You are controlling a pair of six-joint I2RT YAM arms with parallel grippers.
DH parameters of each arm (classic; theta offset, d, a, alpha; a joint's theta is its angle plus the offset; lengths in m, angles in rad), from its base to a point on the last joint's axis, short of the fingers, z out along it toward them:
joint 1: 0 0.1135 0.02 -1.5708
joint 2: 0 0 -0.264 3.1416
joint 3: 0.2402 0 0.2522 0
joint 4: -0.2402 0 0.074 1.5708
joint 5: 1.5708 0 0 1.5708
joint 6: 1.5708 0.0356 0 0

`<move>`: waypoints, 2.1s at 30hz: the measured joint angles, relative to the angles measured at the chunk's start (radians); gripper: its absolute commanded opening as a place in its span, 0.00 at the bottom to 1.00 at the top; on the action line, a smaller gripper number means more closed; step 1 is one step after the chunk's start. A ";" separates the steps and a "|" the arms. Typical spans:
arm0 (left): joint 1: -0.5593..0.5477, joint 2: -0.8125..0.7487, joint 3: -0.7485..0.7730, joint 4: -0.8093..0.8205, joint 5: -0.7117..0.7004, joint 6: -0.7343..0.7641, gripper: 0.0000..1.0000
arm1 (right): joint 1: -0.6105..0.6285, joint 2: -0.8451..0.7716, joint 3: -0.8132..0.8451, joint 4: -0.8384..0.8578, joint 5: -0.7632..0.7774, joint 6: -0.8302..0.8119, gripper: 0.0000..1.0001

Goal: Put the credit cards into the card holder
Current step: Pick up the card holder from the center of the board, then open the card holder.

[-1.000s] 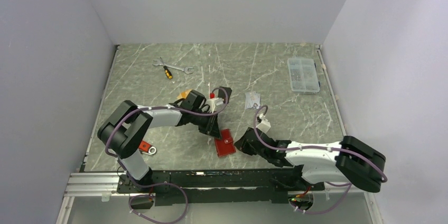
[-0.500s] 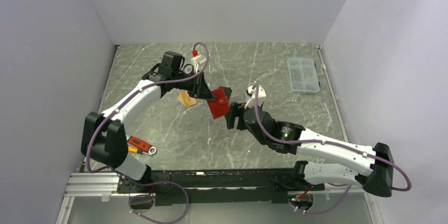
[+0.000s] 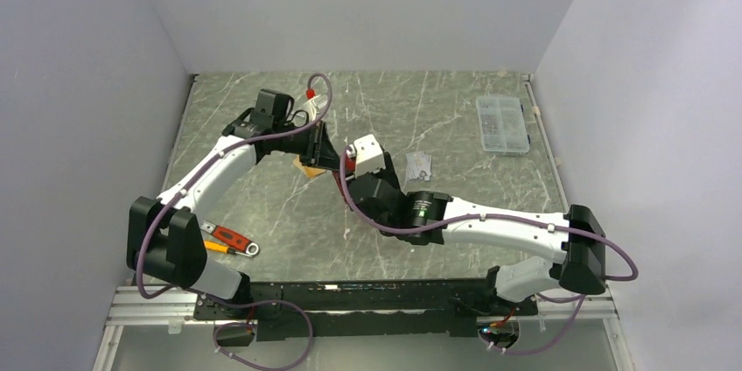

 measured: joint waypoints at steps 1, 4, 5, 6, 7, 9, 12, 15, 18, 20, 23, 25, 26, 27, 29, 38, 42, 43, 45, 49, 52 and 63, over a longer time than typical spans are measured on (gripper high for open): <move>0.003 -0.009 -0.004 0.000 0.002 -0.007 0.04 | 0.003 0.006 0.002 -0.007 0.009 -0.004 0.64; 0.005 -0.029 -0.006 0.002 0.009 -0.021 0.04 | 0.016 0.013 0.011 -0.018 0.034 -0.019 0.62; 0.005 -0.032 -0.006 0.001 0.012 -0.024 0.04 | 0.022 0.016 0.016 -0.018 0.046 -0.023 0.62; 0.005 -0.034 -0.006 0.002 0.016 -0.027 0.04 | 0.027 0.021 0.022 -0.018 0.057 -0.028 0.61; 0.005 -0.034 -0.006 0.002 0.020 -0.032 0.04 | 0.031 0.026 0.025 -0.017 0.066 -0.033 0.59; 0.006 -0.033 -0.012 0.006 0.023 -0.041 0.04 | 0.040 0.038 0.027 -0.011 0.085 -0.046 0.55; 0.008 -0.033 -0.034 0.021 0.032 -0.060 0.04 | 0.053 0.061 0.029 0.000 0.112 -0.071 0.49; 0.015 -0.033 -0.055 0.030 0.041 -0.074 0.04 | 0.066 0.100 0.042 0.005 0.148 -0.095 0.39; 0.021 -0.033 -0.066 0.042 0.050 -0.087 0.04 | 0.077 0.137 0.056 0.011 0.188 -0.114 0.27; 0.025 -0.034 -0.074 0.053 0.060 -0.096 0.04 | 0.082 0.150 0.057 0.016 0.209 -0.125 0.24; 0.028 -0.034 -0.090 0.080 0.070 -0.117 0.04 | 0.087 0.160 0.057 0.026 0.232 -0.135 0.18; 0.030 -0.035 -0.096 0.100 0.078 -0.129 0.04 | 0.089 0.163 0.057 0.036 0.243 -0.143 0.13; 0.031 -0.036 -0.098 0.108 0.081 -0.134 0.04 | 0.090 0.164 0.057 0.044 0.250 -0.146 0.09; 0.032 -0.040 -0.100 0.117 0.082 -0.138 0.04 | 0.091 0.164 0.057 0.053 0.258 -0.151 0.05; 0.033 -0.045 -0.100 0.125 0.084 -0.145 0.04 | 0.093 0.164 0.057 0.076 0.270 -0.159 0.00; 0.035 -0.080 -0.121 0.175 0.081 -0.163 0.03 | 0.092 0.138 0.015 0.163 0.309 -0.153 0.00; 0.035 -0.095 -0.128 0.172 0.097 -0.171 0.02 | 0.065 0.068 -0.019 0.161 0.320 -0.102 0.00; 0.034 -0.100 -0.132 0.171 0.103 -0.172 0.02 | 0.051 0.048 -0.027 0.159 0.323 -0.092 0.00; 0.033 -0.109 -0.142 0.166 0.114 -0.174 0.02 | 0.023 0.005 -0.040 0.152 0.334 -0.064 0.00; 0.033 -0.114 -0.150 0.162 0.125 -0.174 0.02 | 0.002 -0.043 -0.044 0.142 0.340 -0.011 0.00; 0.033 -0.115 -0.154 0.160 0.126 -0.175 0.02 | 0.005 -0.048 -0.047 0.135 0.327 0.011 0.20; 0.045 -0.132 -0.164 0.166 0.127 -0.193 0.02 | 0.063 -0.166 -0.182 0.174 0.183 -0.093 0.72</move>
